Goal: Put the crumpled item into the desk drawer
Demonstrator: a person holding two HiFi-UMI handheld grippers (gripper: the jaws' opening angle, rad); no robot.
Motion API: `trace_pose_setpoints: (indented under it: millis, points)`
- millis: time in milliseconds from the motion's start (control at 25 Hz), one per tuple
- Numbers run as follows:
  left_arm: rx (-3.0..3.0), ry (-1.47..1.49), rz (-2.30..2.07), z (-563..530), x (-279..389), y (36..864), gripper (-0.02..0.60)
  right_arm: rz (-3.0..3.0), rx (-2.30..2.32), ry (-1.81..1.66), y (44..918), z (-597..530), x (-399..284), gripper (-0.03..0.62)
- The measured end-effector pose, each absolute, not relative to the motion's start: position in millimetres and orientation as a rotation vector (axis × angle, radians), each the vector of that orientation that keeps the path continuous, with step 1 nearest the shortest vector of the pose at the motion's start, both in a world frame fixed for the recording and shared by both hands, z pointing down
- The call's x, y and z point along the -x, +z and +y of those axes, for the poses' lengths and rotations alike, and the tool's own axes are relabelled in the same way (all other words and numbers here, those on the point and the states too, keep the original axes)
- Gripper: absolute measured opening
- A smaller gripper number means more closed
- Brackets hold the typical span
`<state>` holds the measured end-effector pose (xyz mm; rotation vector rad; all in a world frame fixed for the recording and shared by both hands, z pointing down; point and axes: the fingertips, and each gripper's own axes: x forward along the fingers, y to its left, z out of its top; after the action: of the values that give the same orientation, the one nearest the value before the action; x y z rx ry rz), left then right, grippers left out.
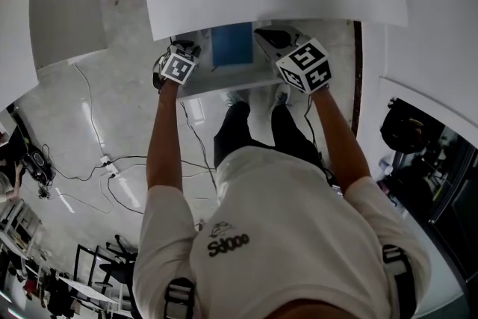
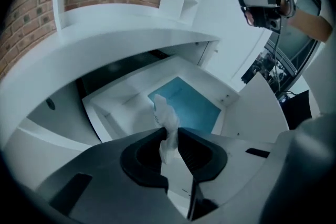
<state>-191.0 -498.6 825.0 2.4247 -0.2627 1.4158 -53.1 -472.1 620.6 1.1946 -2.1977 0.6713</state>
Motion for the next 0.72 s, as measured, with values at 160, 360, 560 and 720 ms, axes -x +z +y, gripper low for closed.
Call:
trace_pose_setpoints:
  millis: [160, 360, 560, 720]
  points:
    - [-2.394, 1.457, -0.228, -505, 184, 843, 0.072, -2.187, -1.222, 0.723, 630, -476, 50, 0.005]
    - [-2.385, 1.508, -0.201, -505, 176, 861, 0.079, -2.175, -1.253, 0.773, 632, -478, 47, 0.005]
    - [-2.368, 1.520, -0.207, -505, 166, 863, 0.147, -2.170, -1.267, 0.799, 636, -481, 47, 0.006]
    - [-2.372, 1.515, -0.225, -501, 164, 861, 0.201, -2.178, -1.242, 0.790, 635, -477, 46, 0.006]
